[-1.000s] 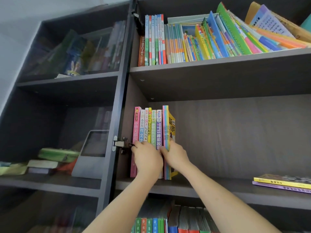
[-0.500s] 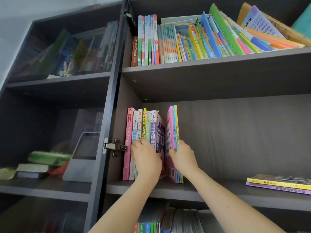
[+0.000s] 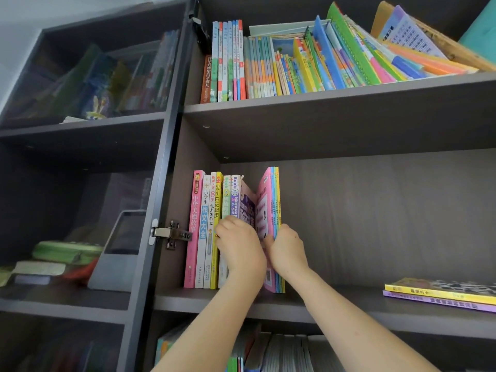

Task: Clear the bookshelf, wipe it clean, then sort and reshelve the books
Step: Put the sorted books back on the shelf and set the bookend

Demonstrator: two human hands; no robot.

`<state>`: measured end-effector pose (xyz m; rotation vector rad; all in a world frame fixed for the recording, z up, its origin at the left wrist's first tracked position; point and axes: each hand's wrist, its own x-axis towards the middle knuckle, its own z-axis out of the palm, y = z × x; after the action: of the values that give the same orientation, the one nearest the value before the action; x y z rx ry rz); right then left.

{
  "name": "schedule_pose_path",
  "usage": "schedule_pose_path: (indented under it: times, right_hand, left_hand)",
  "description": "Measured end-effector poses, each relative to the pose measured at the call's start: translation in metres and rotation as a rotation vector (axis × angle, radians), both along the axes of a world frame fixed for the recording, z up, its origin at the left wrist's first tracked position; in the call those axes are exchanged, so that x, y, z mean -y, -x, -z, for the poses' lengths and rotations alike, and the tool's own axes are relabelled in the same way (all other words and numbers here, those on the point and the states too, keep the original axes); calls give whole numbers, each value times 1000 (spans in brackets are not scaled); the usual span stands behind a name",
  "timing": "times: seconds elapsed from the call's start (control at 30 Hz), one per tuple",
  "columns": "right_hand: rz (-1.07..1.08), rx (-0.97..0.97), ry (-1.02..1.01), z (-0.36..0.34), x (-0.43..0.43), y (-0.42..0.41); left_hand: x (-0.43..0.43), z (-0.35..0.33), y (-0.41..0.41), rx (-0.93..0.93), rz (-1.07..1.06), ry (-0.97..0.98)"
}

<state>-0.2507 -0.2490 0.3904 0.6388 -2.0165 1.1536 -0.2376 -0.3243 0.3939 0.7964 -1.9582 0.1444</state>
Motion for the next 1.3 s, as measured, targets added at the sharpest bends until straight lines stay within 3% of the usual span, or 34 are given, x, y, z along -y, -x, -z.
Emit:
schedule_pose_path:
  times: [0.13,0.3,0.63,0.93,1.03,1.3]
  right_hand:
    - [31,17,56,1,-4,-1]
    - [20,32,62,3,-8,-2]
    - [-119,83,118,4,0,-5]
    - [-269,101,-33,6,64,-19]
    - [-449,210,-51,2,63,-18]
    - [-564,346,-170,8,45,-28]
  left_hand:
    - [6,-9,-1,-45,195,-77]
    - [8,-8,-10,-228,509,-189]
    - [-4,-84,-129,-578,586,-23]
    - [13,-78,-176,-551,476,16]
    - [21,-83,-184,-579,432,47]
    - [14,-81,-188,-639,530,-130]
